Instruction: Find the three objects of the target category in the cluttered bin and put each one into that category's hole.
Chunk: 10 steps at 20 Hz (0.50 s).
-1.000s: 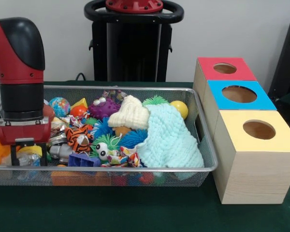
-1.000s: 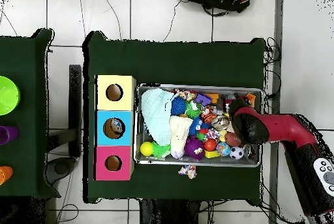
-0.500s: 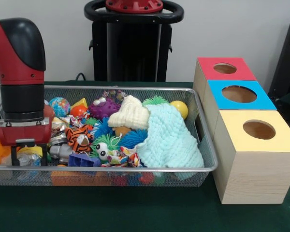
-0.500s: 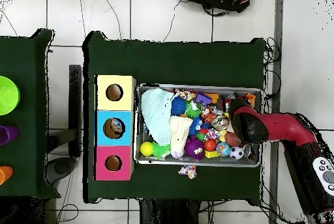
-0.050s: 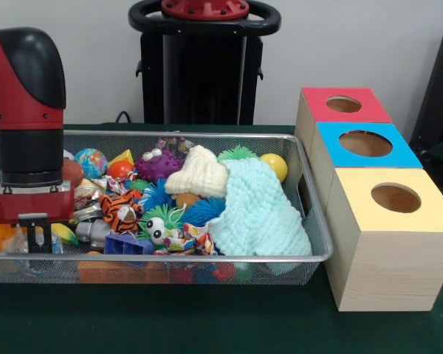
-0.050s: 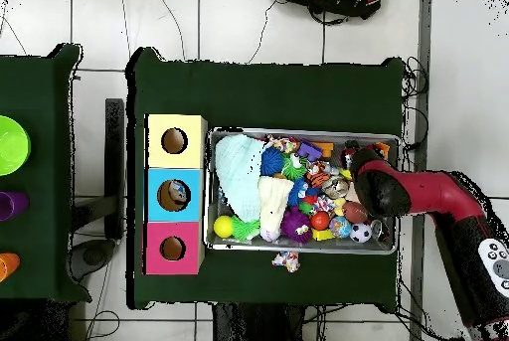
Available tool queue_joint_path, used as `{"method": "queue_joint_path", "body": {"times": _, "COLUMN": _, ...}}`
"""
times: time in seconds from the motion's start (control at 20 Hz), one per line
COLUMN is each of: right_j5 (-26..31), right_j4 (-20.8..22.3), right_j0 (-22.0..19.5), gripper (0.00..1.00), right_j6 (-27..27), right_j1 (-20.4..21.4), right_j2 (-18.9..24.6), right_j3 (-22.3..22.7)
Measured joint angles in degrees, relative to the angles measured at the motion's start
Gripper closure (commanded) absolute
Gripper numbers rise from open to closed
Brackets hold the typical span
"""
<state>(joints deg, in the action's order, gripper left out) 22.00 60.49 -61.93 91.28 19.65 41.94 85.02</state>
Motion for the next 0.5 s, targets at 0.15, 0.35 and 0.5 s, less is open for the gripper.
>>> {"method": "queue_joint_path", "body": {"times": 0.15, "right_j5": 0.31, "right_j4": 0.01, "right_j0": 0.12, "gripper": 1.00, "right_j6": 0.00, "right_j1": 0.01, "right_j2": 0.00, "right_j3": -0.05}}
{"method": "queue_joint_path", "body": {"times": 0.35, "right_j5": 0.65, "right_j4": 0.01, "right_j0": 0.26, "gripper": 1.00, "right_j6": 0.00, "right_j1": 0.02, "right_j2": 0.00, "right_j3": -0.19}}
{"method": "queue_joint_path", "body": {"times": 0.5, "right_j5": 1.00, "right_j4": 0.02, "right_j0": 0.55, "gripper": 1.00, "right_j6": 0.00, "right_j1": 0.13, "right_j2": -0.17, "right_j3": -0.33}}
